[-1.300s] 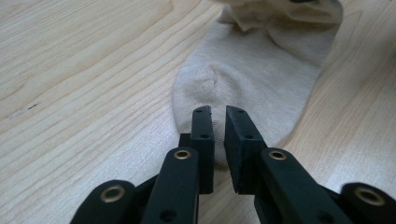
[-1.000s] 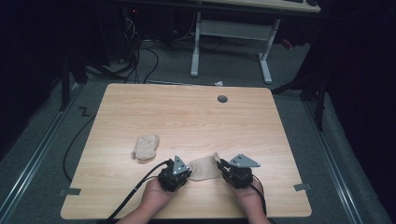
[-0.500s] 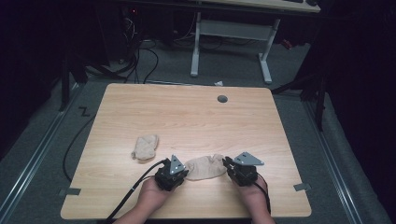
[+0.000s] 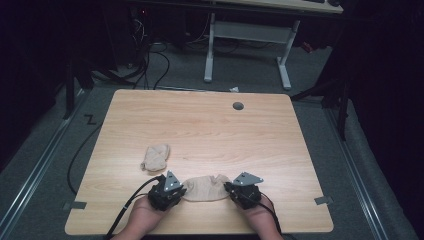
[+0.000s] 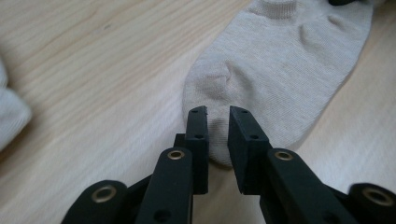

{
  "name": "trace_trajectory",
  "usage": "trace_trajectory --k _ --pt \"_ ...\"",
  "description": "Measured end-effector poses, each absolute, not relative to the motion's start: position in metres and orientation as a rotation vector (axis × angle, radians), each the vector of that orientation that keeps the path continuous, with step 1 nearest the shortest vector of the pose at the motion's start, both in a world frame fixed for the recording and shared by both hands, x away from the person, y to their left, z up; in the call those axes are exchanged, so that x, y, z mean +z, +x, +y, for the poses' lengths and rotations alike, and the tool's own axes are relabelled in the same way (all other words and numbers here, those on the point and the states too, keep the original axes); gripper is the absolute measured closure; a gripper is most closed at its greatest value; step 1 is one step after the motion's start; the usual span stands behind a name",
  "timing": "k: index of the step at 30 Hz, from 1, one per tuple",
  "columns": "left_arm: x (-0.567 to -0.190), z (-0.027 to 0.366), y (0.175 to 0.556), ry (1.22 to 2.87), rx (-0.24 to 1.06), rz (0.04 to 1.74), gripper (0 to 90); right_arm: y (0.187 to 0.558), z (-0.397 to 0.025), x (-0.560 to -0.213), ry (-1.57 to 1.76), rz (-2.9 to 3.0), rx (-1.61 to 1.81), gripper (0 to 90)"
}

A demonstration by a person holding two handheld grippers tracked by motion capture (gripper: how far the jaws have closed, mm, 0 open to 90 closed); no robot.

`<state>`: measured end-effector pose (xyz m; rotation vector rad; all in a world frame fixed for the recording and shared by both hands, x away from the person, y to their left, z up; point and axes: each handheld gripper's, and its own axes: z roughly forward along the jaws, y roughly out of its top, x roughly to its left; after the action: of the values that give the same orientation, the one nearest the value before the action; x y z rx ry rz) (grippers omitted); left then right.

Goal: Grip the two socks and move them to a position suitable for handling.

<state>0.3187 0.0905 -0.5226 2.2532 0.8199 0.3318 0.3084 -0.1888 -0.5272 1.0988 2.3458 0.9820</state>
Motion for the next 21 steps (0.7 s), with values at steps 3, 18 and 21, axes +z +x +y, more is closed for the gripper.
trace_trajectory --k 3,18,21 --pt "-0.524 0.098 0.31 2.217 0.292 0.859 77.9 0.304 -0.184 -0.528 1.086 2.36 0.995 84.7" --pt "-0.504 0.152 0.343 2.056 0.595 0.961 61.4 0.306 -0.22 -0.509 1.167 2.194 1.074 80.0" --pt "-0.508 0.161 0.357 2.037 0.603 1.027 52.2 0.306 -0.22 -0.51 1.165 2.197 1.072 79.7"
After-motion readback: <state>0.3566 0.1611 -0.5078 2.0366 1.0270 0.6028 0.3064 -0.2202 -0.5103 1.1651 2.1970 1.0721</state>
